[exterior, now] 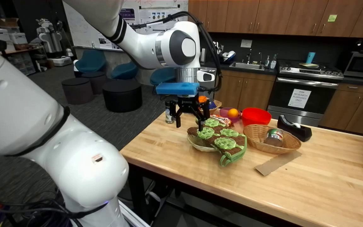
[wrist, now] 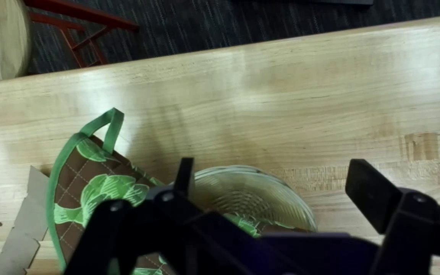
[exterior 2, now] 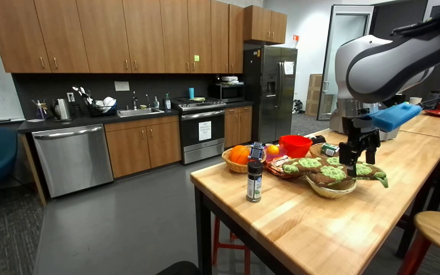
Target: Pick up the small ball and put it into the red bowl
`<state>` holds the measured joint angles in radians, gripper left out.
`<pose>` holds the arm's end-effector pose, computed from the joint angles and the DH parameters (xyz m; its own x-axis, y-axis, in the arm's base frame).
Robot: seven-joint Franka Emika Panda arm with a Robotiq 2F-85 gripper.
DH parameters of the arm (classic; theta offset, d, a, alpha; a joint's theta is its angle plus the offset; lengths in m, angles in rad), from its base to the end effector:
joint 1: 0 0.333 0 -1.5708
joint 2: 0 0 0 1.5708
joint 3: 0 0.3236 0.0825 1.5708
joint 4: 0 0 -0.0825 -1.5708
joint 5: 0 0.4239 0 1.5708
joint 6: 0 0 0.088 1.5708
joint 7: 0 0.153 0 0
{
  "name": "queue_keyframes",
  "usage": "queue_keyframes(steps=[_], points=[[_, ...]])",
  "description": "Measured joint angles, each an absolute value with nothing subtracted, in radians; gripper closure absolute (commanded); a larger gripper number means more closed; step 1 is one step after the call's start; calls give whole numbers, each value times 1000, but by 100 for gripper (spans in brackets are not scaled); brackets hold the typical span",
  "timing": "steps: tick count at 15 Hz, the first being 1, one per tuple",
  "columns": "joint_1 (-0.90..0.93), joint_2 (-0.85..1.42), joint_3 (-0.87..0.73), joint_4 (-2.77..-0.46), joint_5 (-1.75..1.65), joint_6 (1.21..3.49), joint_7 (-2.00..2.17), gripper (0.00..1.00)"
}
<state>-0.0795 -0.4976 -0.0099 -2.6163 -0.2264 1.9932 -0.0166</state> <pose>0.3888 -0.0578 0.3457 0.9904 0.0217 -0.1368 0.0470 -0.9817 0.1848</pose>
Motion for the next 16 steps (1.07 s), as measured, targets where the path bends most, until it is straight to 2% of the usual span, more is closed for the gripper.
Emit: queue_keyframes(steps=[10,16], points=[[45,-433,87,-2592,-227,1991,-16,0],[97,-293,151,-2470,-228,1957,-16,0]])
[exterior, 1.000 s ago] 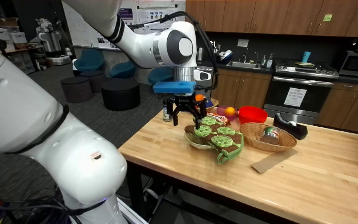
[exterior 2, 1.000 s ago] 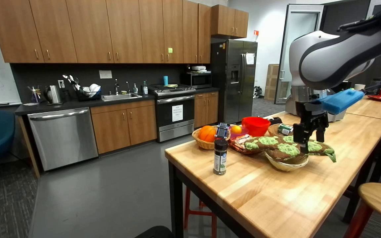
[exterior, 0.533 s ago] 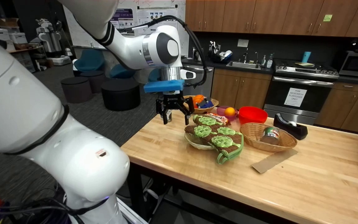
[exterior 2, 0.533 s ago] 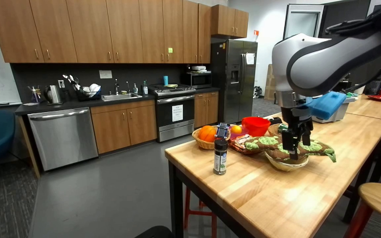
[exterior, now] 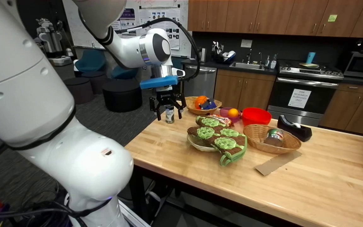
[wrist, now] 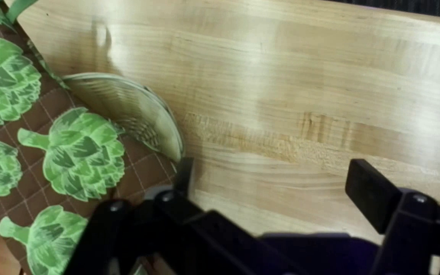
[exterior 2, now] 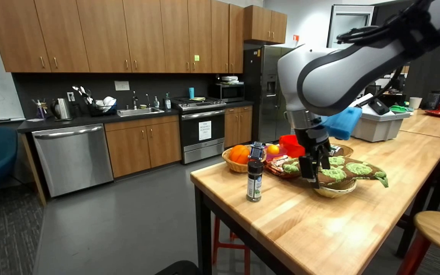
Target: Pick up the small ball and put it into the red bowl
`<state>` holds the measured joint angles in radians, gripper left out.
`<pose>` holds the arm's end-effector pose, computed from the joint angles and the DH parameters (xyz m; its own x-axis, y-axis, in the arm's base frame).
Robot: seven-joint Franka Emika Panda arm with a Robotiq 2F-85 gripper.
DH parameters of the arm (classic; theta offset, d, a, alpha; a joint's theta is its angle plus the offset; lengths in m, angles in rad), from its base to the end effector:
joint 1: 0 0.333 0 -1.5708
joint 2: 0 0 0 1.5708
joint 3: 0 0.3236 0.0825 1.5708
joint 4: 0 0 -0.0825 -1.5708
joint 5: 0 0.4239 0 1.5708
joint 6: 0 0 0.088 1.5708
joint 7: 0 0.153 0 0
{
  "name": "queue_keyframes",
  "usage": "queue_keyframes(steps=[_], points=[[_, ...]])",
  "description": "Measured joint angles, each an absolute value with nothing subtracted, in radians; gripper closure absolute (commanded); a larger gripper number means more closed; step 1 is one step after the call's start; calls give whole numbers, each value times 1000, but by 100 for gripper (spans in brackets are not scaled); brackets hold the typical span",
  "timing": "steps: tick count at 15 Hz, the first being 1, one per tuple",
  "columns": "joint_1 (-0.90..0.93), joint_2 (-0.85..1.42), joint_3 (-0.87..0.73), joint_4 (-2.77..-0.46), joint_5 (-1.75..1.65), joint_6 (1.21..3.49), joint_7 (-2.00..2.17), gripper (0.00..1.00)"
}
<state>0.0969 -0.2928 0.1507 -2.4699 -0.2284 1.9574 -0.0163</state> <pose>0.4284 0.0798 0.3264 0.9176 0.3196 -0.2362 0.3715 -0.9011 0.2239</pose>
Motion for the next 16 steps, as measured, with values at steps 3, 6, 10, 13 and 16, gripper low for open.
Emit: queue_keyframes(steps=[3,6,10,13,16], points=[[110,-188,173,-2354,-229,1934,-16,0],[132,-63,197,-2208,-247,1896,-15,0],[169,94,210,-2014,-291,1842,-9,0],[183,171,209,-1914,-298,1834,7,0],[183,208,201,-1863,-294,1835,33,0]])
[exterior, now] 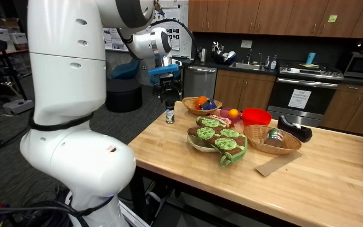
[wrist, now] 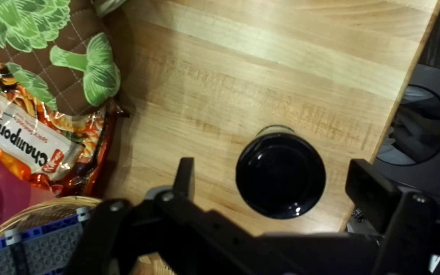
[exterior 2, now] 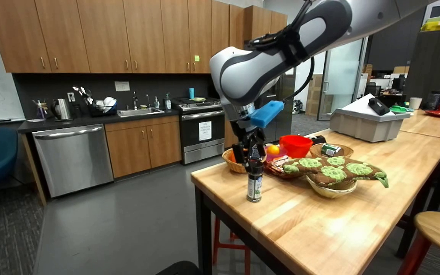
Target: Pick up the small ball and put it into the red bowl
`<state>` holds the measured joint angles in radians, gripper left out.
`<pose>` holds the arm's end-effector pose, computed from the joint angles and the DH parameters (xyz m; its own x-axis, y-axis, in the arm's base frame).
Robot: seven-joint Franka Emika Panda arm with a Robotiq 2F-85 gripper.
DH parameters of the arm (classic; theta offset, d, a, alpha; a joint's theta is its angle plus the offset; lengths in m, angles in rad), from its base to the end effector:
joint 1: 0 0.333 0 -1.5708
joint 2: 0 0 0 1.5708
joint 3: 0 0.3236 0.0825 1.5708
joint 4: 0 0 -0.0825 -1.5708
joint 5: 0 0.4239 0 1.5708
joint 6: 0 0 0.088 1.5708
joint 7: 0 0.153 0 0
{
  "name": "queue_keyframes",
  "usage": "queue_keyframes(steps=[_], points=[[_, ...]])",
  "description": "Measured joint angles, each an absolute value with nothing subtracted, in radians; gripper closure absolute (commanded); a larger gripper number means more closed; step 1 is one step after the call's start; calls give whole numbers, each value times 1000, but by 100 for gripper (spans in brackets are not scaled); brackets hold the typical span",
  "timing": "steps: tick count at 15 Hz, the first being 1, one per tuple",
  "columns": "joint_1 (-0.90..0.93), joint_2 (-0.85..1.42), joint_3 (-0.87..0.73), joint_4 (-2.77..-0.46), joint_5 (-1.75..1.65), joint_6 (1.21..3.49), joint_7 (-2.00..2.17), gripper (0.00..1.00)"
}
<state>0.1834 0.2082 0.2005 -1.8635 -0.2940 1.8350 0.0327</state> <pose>0.5812 0.1928 0.3377 0.8826 0.4102 -0.2299 0.4580 -0.8606 0.2228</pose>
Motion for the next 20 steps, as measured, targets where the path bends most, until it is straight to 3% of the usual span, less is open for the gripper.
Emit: queue_keyframes(steps=[20], points=[[186,222,152,-1794,-316,1851,144,0]])
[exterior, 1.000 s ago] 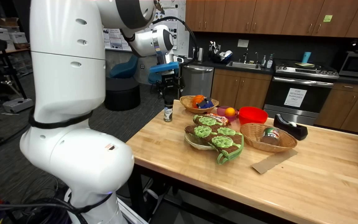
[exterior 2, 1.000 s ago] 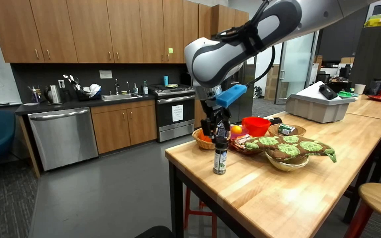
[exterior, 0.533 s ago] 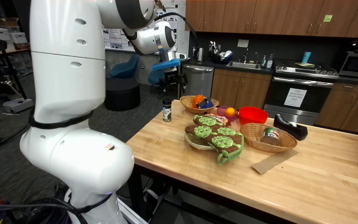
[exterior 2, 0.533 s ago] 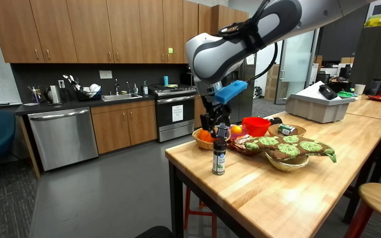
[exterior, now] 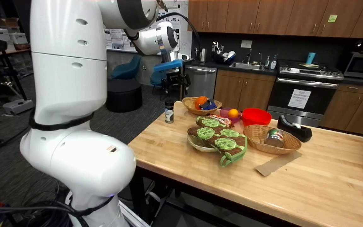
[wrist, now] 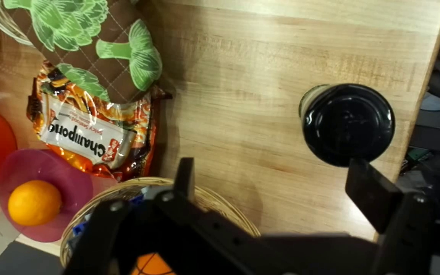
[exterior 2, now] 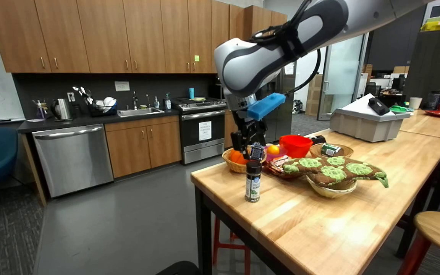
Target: Pick up the small ball and put it into the red bowl
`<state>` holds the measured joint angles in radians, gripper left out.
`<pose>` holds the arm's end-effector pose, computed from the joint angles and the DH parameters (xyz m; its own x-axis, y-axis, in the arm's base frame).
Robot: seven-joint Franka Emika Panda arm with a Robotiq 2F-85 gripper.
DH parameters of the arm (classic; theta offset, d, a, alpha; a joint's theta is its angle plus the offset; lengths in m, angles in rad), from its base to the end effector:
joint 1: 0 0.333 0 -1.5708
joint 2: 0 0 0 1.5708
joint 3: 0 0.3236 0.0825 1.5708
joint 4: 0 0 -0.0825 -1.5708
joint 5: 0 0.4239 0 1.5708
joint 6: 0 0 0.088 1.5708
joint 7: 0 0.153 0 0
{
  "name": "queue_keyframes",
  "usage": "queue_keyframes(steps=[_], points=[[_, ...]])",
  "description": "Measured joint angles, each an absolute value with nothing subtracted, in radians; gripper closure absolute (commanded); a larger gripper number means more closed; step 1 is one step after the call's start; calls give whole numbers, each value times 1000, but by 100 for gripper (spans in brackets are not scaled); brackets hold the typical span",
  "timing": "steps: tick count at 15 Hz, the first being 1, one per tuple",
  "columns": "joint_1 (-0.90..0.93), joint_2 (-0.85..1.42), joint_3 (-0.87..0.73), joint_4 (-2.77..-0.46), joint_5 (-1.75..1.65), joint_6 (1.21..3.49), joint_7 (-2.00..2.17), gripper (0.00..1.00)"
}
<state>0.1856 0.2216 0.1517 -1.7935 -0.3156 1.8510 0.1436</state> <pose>0.6120 0.1707 0.3633 0.9507 0.2801 -0.1330 0.3067 -0.9125 0.2707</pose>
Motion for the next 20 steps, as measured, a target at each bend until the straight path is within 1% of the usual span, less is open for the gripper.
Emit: queue_keyframes(steps=[4,13,20], points=[[190,222,158,-1837,-274,1914,152,0],[249,260,181,-2104,-221,2184,271,0],[249,256,172,-2155,-221,2264,306,0]])
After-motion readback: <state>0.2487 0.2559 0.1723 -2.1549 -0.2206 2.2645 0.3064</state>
